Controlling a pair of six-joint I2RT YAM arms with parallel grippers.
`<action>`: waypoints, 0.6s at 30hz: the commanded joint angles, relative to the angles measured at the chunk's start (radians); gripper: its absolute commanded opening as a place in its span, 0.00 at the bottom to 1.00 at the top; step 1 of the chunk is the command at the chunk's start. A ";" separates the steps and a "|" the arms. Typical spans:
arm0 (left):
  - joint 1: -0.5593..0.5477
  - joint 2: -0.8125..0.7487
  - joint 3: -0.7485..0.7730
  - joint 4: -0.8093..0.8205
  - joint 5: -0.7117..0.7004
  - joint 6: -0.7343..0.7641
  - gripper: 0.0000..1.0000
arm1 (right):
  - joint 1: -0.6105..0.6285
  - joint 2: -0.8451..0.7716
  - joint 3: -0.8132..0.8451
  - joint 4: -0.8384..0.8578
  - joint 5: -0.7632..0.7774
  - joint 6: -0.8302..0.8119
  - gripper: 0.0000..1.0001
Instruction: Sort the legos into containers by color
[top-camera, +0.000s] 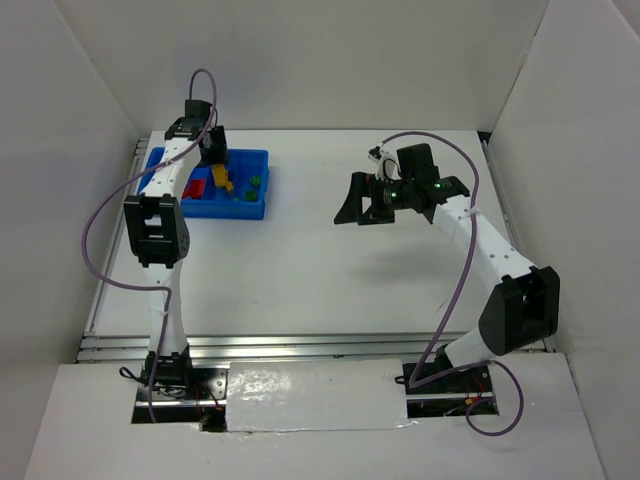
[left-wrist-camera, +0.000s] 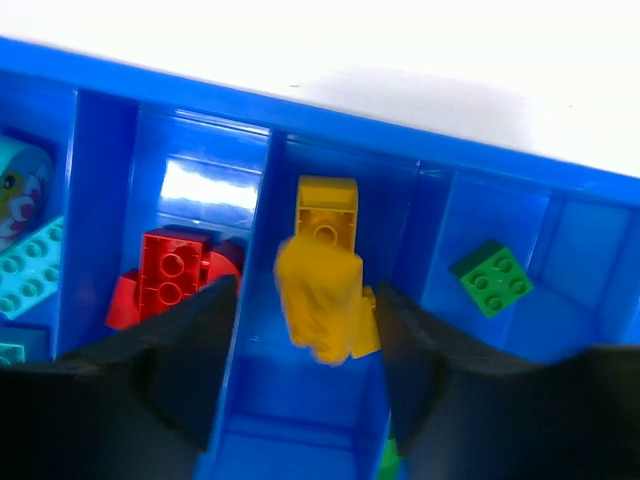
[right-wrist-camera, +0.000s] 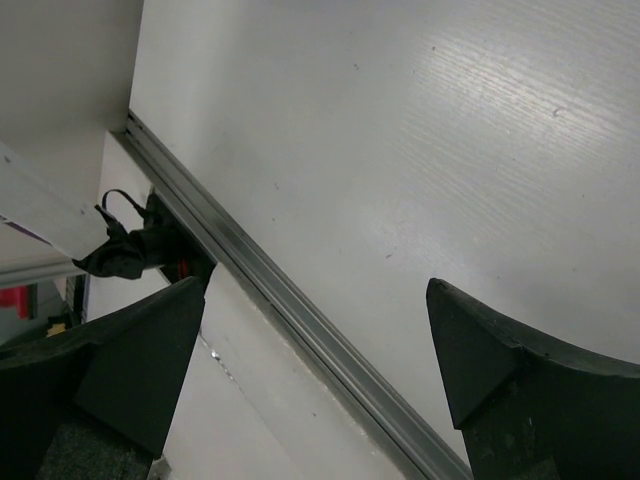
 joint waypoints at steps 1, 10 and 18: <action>0.001 -0.059 0.016 0.009 0.046 -0.008 0.72 | -0.003 0.023 0.052 -0.018 -0.025 -0.006 1.00; -0.020 -0.238 -0.014 -0.017 0.133 -0.053 0.94 | -0.003 0.028 0.136 -0.064 0.086 0.014 1.00; -0.152 -0.510 -0.209 -0.078 -0.103 -0.054 0.98 | -0.011 -0.033 0.370 -0.248 0.549 0.043 1.00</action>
